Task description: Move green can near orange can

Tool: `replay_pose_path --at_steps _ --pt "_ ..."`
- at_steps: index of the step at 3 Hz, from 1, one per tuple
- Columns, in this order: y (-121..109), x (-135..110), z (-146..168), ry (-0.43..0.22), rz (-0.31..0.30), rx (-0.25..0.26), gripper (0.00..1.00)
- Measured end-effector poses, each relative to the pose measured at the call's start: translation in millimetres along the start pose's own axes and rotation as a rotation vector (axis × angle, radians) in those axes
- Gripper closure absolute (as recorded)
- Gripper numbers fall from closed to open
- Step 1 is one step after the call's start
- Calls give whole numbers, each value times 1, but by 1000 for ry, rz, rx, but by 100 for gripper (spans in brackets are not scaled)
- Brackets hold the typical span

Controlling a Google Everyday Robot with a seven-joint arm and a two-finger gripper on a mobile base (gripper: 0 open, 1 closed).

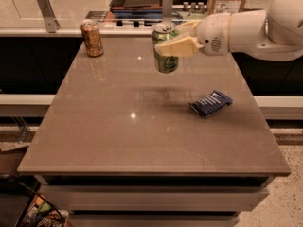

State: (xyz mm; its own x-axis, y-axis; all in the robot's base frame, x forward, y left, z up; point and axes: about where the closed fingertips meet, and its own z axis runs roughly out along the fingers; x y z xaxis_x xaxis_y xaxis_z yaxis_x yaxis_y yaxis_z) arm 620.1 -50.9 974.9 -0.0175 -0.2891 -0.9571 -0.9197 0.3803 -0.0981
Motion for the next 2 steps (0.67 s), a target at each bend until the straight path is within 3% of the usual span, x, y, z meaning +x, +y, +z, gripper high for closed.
replay_pose_path --at_steps 2 --pt "-52 -7 75 -33 13 -62 100"
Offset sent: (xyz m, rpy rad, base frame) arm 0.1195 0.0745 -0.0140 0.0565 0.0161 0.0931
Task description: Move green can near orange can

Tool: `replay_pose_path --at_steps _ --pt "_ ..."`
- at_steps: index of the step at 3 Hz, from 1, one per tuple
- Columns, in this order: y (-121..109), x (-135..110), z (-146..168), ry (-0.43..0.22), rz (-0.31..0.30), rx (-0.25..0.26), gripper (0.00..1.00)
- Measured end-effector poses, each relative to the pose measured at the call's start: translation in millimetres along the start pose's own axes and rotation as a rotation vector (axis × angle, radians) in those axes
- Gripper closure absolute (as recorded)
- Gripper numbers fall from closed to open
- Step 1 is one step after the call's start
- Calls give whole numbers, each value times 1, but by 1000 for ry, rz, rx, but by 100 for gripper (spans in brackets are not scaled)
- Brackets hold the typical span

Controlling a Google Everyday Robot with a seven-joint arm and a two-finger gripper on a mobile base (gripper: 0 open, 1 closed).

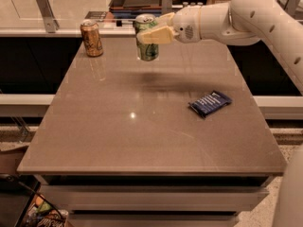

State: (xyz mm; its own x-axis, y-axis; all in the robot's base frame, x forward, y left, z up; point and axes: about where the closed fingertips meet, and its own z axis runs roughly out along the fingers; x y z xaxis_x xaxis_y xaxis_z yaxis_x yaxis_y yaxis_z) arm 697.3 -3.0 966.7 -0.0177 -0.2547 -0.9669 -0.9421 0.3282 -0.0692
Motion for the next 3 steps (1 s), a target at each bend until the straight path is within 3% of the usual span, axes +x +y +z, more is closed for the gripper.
replay_pose_path --at_steps 3 --pt "-40 17 80 6 -25 19 100"
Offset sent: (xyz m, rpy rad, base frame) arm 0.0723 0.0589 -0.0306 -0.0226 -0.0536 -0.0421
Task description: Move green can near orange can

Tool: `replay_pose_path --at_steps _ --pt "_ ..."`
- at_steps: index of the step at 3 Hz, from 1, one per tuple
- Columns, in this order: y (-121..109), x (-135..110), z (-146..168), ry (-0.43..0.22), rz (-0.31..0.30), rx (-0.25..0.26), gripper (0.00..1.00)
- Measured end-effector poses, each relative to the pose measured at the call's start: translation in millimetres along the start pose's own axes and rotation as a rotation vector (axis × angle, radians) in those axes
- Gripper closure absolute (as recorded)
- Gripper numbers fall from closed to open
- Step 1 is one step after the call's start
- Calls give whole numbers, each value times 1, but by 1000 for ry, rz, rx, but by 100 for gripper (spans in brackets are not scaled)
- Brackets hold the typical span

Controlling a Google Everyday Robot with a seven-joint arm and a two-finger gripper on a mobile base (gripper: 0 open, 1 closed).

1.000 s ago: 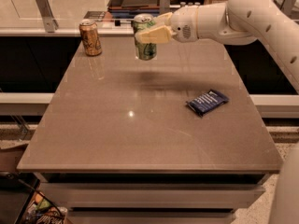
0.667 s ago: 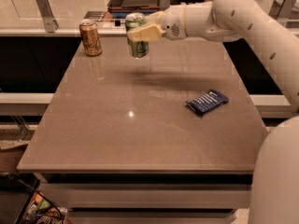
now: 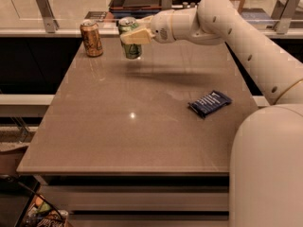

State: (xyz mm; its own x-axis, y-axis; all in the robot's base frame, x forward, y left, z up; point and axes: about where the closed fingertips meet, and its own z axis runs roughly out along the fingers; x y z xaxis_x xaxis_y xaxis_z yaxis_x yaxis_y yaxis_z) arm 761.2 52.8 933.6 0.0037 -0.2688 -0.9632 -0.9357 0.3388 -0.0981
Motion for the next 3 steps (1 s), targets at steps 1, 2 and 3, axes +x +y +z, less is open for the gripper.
replay_pose_path --at_steps 1,2,3 --pt "-9 8 21 -17 -7 -22 100" --pt "-15 11 42 -34 -8 -60 100" --pt "-16 8 61 -42 -17 -100 100"
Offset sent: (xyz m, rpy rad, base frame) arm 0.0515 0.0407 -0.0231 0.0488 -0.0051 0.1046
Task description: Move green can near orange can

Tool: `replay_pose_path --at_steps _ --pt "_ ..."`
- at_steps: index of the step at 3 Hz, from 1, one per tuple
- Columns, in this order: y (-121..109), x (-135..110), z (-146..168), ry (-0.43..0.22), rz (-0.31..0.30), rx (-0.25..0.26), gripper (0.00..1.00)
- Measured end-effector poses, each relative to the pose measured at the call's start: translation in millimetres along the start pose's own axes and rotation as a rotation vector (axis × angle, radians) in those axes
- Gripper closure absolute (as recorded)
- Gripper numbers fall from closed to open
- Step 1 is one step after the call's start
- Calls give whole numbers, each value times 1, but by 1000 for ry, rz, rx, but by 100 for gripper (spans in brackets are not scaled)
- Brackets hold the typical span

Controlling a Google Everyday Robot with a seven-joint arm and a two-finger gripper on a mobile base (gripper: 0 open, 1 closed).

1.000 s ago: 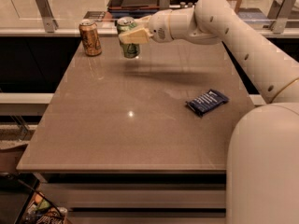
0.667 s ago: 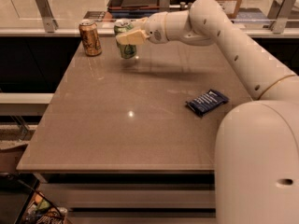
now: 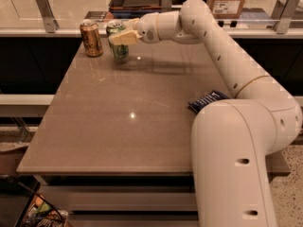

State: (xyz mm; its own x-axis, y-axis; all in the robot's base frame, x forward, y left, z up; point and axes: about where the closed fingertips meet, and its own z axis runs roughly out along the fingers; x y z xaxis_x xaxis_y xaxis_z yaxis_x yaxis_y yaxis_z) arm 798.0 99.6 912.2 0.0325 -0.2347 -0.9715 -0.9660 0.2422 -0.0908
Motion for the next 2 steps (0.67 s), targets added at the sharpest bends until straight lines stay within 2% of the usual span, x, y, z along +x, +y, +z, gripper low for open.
replay_pose_path --at_steps 1,2 --pt "0 -1 14 17 -9 -18 100" --pt "-1 2 29 72 -12 -22 100"
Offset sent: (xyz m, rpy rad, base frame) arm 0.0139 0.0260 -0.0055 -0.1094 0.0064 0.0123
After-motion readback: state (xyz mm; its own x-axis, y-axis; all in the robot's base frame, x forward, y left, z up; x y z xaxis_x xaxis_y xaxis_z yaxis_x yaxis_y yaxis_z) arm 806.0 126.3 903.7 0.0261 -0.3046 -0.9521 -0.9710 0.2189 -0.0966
